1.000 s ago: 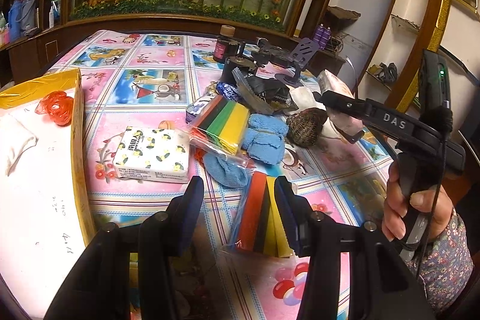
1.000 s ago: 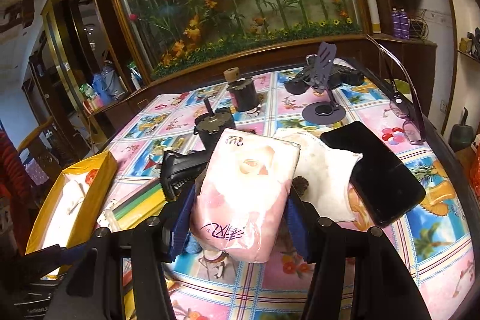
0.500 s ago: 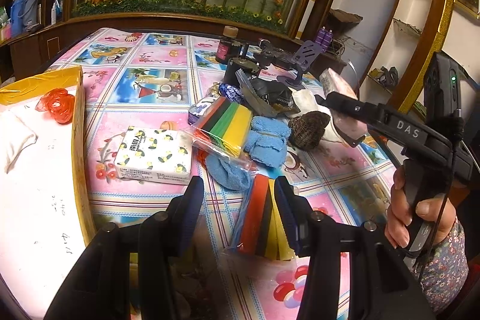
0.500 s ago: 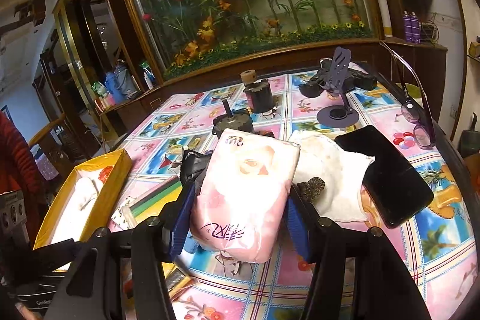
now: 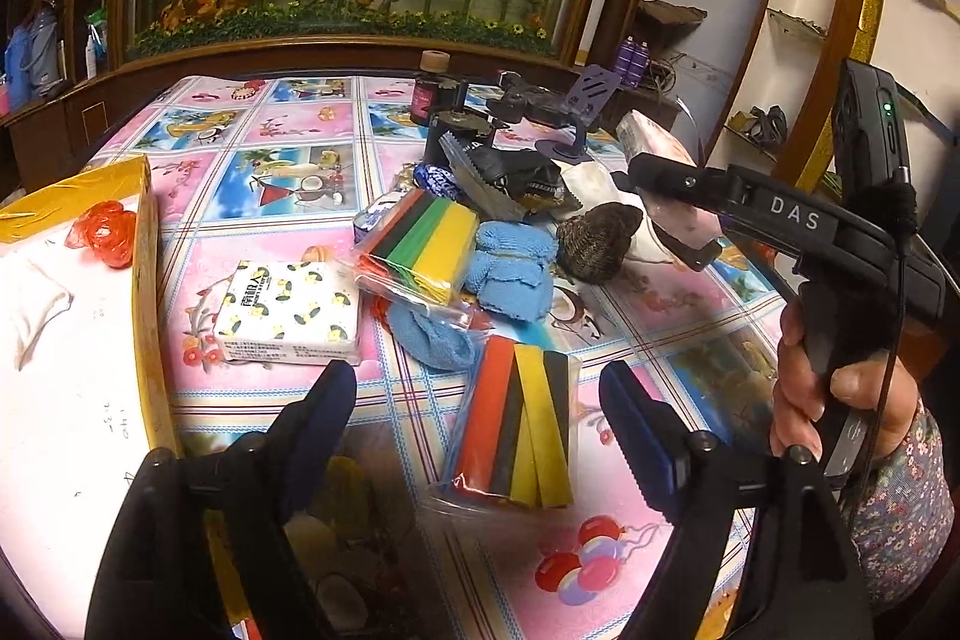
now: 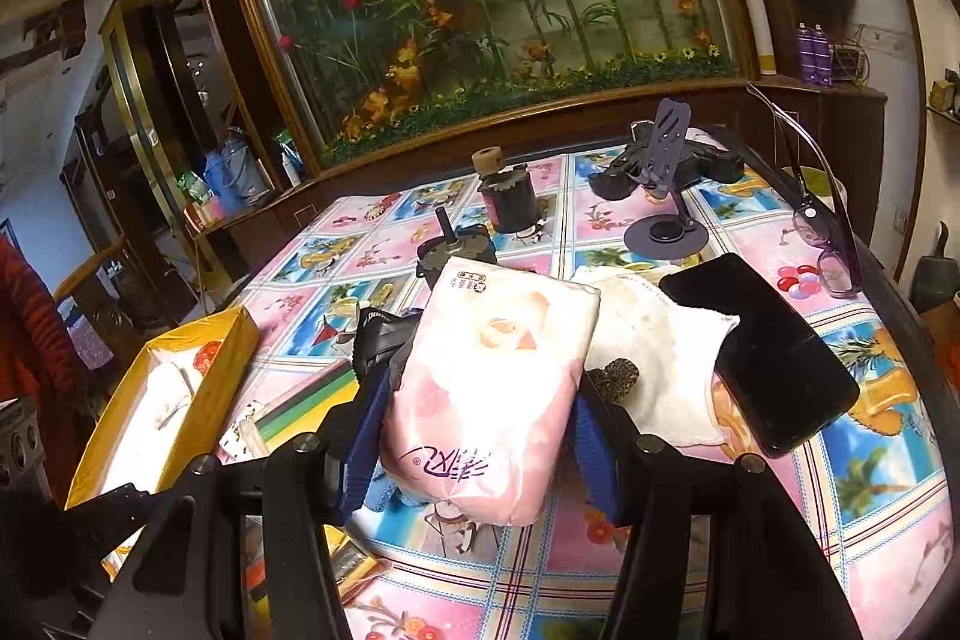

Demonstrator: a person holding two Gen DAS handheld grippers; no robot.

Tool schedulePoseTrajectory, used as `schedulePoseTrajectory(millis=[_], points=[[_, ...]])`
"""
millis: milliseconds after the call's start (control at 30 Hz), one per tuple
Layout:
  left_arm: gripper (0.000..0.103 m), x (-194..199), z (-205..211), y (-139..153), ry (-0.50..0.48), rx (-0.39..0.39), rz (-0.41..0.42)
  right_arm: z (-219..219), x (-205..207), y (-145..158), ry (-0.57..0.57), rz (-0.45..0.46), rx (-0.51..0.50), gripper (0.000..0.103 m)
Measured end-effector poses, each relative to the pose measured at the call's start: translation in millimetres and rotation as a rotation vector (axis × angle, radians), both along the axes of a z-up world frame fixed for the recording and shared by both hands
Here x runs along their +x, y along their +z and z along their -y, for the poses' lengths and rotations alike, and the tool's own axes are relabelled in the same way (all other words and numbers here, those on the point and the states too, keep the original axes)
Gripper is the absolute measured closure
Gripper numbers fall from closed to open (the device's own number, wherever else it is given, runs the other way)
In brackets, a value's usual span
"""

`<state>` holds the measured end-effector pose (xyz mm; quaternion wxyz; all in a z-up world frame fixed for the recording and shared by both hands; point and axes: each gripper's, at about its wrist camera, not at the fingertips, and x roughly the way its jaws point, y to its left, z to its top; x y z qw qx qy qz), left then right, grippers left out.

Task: Organize soft objects
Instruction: 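Lift the striped sponge pack with the left tool while the right tool holds the tissue pack, then carry the sponge pack and tissue pack over the yellow-rimmed tray with both tools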

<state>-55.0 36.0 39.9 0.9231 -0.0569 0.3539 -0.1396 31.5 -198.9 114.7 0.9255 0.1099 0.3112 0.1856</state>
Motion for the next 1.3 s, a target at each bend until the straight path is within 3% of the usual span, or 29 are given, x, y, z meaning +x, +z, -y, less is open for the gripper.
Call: schedulePoseTrajectory(millis=[200, 400, 467, 533, 600, 700, 767, 1000, 1100, 1300], points=[[0.021, 15.4, 10.3, -12.6, -0.024, 0.048, -0.104, 1.1, -4.7, 5.4, 0.029, 0.013, 0.038, 0.042], [0.021, 33.2, 45.2, -34.1, -0.089, 0.196, -0.227, 2.0, -8.3, 9.2, 0.047, 0.02, 0.064, 0.042], [0.028, 31.9, 56.5, -36.1, -0.083, 0.275, -0.206, 1.3, -9.3, 9.9, 0.049, 0.023, 0.064, 0.042], [0.058, 28.1, 60.9, -33.2, -0.098, 0.276, -0.184, 1.0, -9.0, 9.4, 0.052, 0.018, 0.067, 0.042], [0.059, 25.1, 62.7, -32.0, -0.093, 0.292, -0.173, 1.3, -9.8, 9.5, 0.052, 0.019, 0.068, 0.042], [0.059, 20.9, 53.3, -24.6, -0.074, 0.238, -0.157, 1.3, -8.8, 9.3, 0.05, 0.02, 0.067, 0.042], [0.059, 15.5, 44.0, -15.1, -0.09, 0.161, -0.153, 1.3, -7.9, 8.5, 0.047, 0.019, 0.064, 0.042], [0.059, -8.5, 0.8, 40.0, -0.048, 0.018, -0.016, -9.0, -3.0, 5.7, 0.027, -0.002, 0.081, 0.042], [0.059, -12.9, -26.8, 56.7, 0.032, -0.005, 0.03, -37.1, -4.3, 7.5, 0.081, -0.02, 0.144, 0.042], [0.059, -22.5, -89.9, 70.2, 0.201, -0.023, 0.065, -121.1, -14.1, 15.1, 0.248, -0.007, 0.134, 0.042]])
